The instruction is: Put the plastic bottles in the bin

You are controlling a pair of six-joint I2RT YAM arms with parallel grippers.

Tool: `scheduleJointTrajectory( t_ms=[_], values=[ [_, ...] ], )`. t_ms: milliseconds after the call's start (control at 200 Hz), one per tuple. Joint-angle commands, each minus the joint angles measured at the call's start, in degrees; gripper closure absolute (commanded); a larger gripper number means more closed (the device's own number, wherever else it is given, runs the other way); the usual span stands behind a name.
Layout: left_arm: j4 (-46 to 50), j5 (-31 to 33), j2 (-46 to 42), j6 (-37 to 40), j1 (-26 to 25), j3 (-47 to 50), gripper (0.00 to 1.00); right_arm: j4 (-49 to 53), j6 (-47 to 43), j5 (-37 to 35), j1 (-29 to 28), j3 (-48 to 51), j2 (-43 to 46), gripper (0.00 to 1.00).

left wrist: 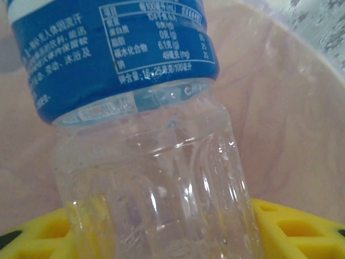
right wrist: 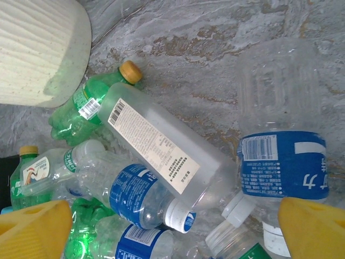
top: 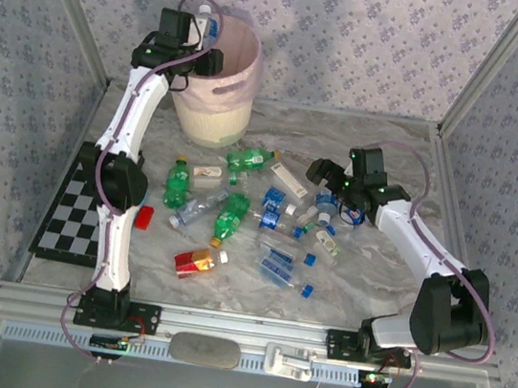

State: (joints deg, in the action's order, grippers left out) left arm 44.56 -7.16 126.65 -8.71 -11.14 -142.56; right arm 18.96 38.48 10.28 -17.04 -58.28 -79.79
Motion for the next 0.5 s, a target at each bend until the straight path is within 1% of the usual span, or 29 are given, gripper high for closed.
scheduleJointTrajectory(
  t_ms=[0,45,110,265,355,495],
  values=[
    [0.7,0.4,-1.1,-0.1,0.0,-1.0,0.34,2.0,-0.7,-1.2,0.6,-1.5,1.5,0.0],
    [0.5,0.4,-1.5,-0.2,-0.1,-0.8,0.28,2.0,-0.7,-1.2,0.8,-1.6,1.5,0.0],
    [0.1,0.6,-2.1,-0.2,-0.2,-0.6,0.23,2.4,-0.7,-1.5,1.0,-1.6,1.5,0.0],
    [-2.0,1.5,-6.0,0.4,-1.2,2.3,0.18,3.6,-0.6,-3.5,2.0,-1.6,1.5,0.0],
    [-5.2,2.4,-10.4,1.1,-2.2,7.7,0.17,4.8,-0.1,-5.1,2.8,-1.6,1.6,0.0],
    [-15.5,3.8,-19.9,1.8,-3.9,20.5,0.13,6.2,0.7,-7.8,4.7,-0.7,3.0,0.0]
  ],
)
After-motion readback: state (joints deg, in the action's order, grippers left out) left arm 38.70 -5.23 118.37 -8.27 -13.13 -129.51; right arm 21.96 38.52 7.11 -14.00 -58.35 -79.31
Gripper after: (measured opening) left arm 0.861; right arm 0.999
